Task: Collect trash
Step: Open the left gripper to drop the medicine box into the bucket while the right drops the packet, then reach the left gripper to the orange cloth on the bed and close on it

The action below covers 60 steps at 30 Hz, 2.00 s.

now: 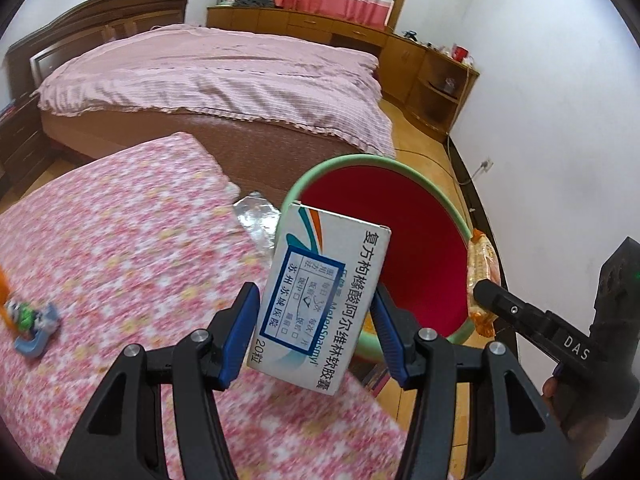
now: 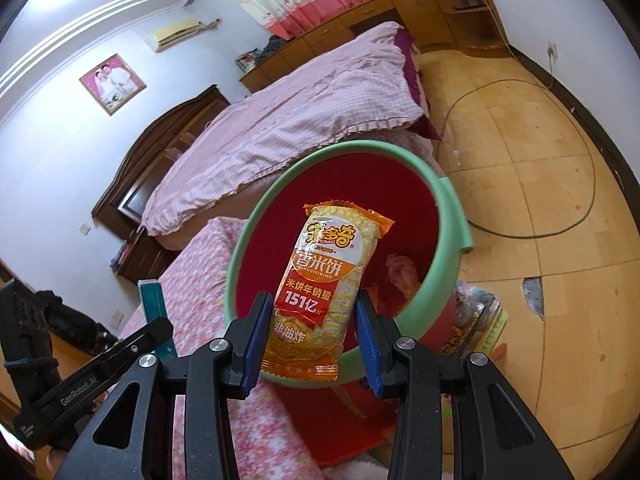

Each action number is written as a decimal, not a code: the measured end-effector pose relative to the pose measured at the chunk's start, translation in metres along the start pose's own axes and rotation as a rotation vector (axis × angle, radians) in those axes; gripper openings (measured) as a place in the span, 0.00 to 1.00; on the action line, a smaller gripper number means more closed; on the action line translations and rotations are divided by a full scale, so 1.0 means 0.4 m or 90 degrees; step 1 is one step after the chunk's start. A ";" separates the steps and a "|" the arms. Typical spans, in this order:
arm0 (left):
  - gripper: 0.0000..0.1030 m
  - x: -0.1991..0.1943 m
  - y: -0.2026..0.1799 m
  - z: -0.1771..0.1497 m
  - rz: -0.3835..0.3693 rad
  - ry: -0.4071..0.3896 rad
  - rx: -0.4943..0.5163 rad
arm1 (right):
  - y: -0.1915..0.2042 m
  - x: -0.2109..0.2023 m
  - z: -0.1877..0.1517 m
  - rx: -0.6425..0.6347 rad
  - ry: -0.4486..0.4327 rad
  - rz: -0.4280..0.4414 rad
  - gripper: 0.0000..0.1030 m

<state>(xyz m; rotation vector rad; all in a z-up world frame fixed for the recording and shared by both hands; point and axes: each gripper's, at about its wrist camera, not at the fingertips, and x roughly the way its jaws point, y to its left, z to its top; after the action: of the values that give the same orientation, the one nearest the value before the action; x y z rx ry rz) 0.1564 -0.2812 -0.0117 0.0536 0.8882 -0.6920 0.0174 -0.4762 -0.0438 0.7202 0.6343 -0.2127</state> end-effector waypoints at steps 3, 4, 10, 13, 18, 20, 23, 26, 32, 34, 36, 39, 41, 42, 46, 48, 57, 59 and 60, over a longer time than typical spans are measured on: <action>0.55 0.036 -0.020 0.011 -0.007 0.010 0.012 | -0.019 0.005 0.010 0.005 -0.001 -0.003 0.40; 0.55 0.050 -0.027 0.014 -0.009 0.015 0.016 | -0.023 0.006 0.011 0.005 -0.001 -0.003 0.40; 0.55 0.102 -0.050 0.022 -0.019 0.031 0.029 | -0.046 0.020 0.023 0.011 0.001 -0.003 0.40; 0.55 0.120 -0.057 0.022 -0.023 0.037 0.031 | -0.051 0.027 0.028 0.014 0.002 -0.001 0.40; 0.55 0.140 -0.061 0.026 -0.026 0.044 0.032 | -0.058 0.036 0.028 0.017 0.004 -0.002 0.40; 0.55 0.144 -0.063 0.028 -0.025 0.045 0.034 | -0.058 0.039 0.030 0.017 0.005 -0.001 0.40; 0.55 0.140 -0.062 0.028 -0.021 0.044 0.036 | -0.055 0.045 0.032 0.015 0.007 -0.001 0.40; 0.55 0.139 -0.056 0.030 -0.021 0.043 0.032 | -0.050 0.052 0.037 0.009 0.008 -0.002 0.40; 0.55 0.123 -0.039 0.027 -0.021 0.038 0.020 | -0.047 0.062 0.036 0.009 0.014 -0.001 0.43; 0.55 0.115 -0.035 0.026 -0.021 0.035 0.017 | -0.046 0.065 0.036 0.013 0.017 0.000 0.43; 0.55 0.109 -0.033 0.026 -0.020 0.034 0.014 | -0.046 0.063 0.036 0.016 0.017 0.003 0.43; 0.55 0.095 -0.026 0.023 -0.020 0.030 0.010 | -0.040 0.055 0.036 0.013 0.013 0.005 0.43; 0.55 0.084 -0.020 0.021 -0.019 0.027 0.007 | -0.031 0.048 0.034 0.008 0.012 0.007 0.43; 0.55 0.077 -0.017 0.018 -0.019 0.025 0.005 | -0.028 0.046 0.035 0.005 0.011 0.007 0.43; 0.55 0.044 0.002 0.009 -0.014 0.014 -0.007 | -0.009 0.032 0.028 -0.003 0.007 0.012 0.43; 0.55 0.028 0.010 0.006 -0.009 0.009 -0.011 | 0.002 0.023 0.023 -0.007 0.005 0.016 0.43; 0.55 -0.063 0.078 -0.002 0.018 -0.025 -0.041 | 0.052 -0.002 0.007 -0.027 0.001 0.030 0.43; 0.55 -0.083 0.098 -0.004 0.028 -0.034 -0.049 | 0.067 -0.007 0.002 -0.032 0.000 0.033 0.43; 0.55 -0.096 0.110 -0.006 0.034 -0.038 -0.054 | 0.075 -0.008 -0.001 -0.035 0.000 0.035 0.43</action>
<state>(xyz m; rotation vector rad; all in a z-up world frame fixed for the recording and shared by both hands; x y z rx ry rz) 0.1638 -0.2254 0.0043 -0.0187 0.8553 -0.6022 0.0262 -0.4537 -0.0258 0.6839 0.6176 -0.1448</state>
